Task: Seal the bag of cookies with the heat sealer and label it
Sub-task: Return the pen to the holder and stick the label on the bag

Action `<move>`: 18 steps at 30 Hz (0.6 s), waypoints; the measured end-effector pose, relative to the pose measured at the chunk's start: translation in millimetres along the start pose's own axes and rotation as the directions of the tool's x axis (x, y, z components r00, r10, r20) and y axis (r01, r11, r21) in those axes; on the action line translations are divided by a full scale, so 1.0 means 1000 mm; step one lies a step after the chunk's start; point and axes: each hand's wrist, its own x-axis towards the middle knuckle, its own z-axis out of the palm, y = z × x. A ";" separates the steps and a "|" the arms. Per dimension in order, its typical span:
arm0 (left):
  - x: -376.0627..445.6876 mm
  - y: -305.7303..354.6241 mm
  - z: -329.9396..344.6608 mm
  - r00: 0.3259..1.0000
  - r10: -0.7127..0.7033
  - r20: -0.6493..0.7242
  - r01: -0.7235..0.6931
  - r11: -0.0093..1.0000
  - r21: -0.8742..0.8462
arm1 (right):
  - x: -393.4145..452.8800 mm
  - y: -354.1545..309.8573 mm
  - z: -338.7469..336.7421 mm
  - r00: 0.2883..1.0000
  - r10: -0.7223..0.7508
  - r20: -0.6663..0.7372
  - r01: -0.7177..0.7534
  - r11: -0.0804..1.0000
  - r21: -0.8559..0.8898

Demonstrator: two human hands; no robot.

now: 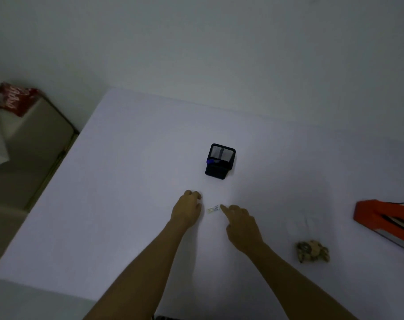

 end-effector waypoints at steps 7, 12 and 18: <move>-0.003 0.009 0.021 1.000 0.007 0.020 -0.006 1.000 -0.008 | 0.002 -0.002 0.005 0.999 -0.003 0.047 0.009 0.992 -0.124; 0.001 0.020 0.028 1.000 -0.024 0.019 0.025 0.998 -0.055 | 0.001 -0.007 0.004 0.995 0.025 0.101 -0.014 0.994 -0.111; 0.000 0.025 0.033 0.996 -0.085 -0.039 0.075 0.976 -0.205 | 0.002 -0.012 -0.005 0.988 0.050 0.144 -0.044 0.998 -0.048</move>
